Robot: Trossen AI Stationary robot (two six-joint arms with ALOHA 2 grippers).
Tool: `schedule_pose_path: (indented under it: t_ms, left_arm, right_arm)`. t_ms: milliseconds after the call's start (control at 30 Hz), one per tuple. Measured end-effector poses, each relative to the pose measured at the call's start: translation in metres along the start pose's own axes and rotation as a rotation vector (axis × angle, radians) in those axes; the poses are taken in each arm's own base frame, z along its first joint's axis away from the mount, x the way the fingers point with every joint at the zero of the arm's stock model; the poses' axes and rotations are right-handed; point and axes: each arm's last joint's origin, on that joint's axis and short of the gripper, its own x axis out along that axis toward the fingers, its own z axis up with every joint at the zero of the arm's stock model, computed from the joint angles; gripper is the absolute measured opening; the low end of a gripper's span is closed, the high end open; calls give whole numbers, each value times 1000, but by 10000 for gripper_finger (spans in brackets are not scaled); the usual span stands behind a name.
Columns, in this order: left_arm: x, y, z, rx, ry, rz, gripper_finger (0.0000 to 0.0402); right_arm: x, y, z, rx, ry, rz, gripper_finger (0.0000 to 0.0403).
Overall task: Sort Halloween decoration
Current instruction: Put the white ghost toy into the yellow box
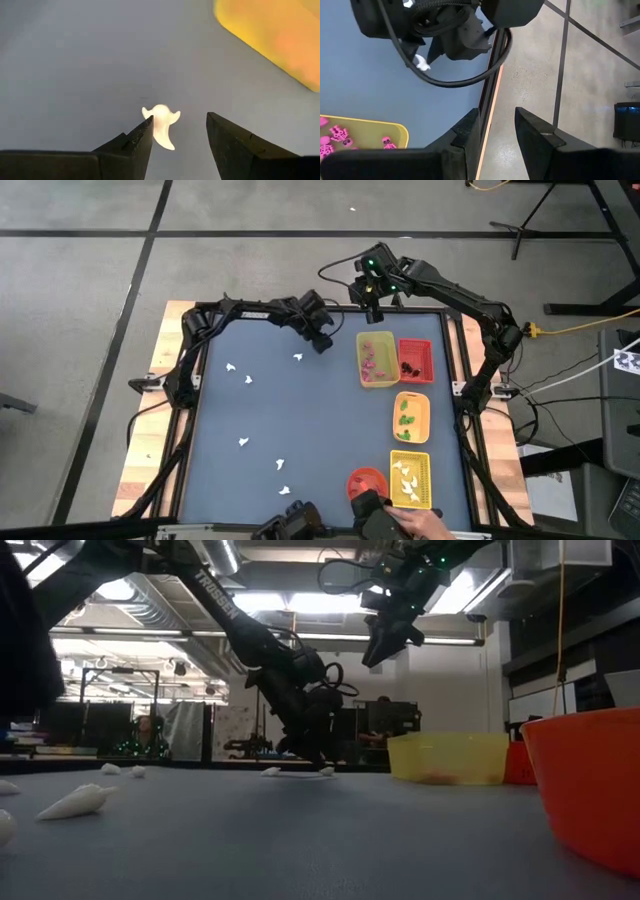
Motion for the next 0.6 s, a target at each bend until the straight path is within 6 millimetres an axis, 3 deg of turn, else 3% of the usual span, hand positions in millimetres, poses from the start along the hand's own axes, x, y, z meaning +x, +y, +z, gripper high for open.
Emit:
schedule_pose_path:
  t_ms: [233, 600]
  left_arm:
    - [-4, 12, 0, 55, 7, -129, 167]
    - [-7, 11, 4, 69, -24, -84, 167]
  right_arm:
    - [0, 0, 0, 0, 0, -1, 122]
    - [0, 1, 0, 41, -7, 18, 122]
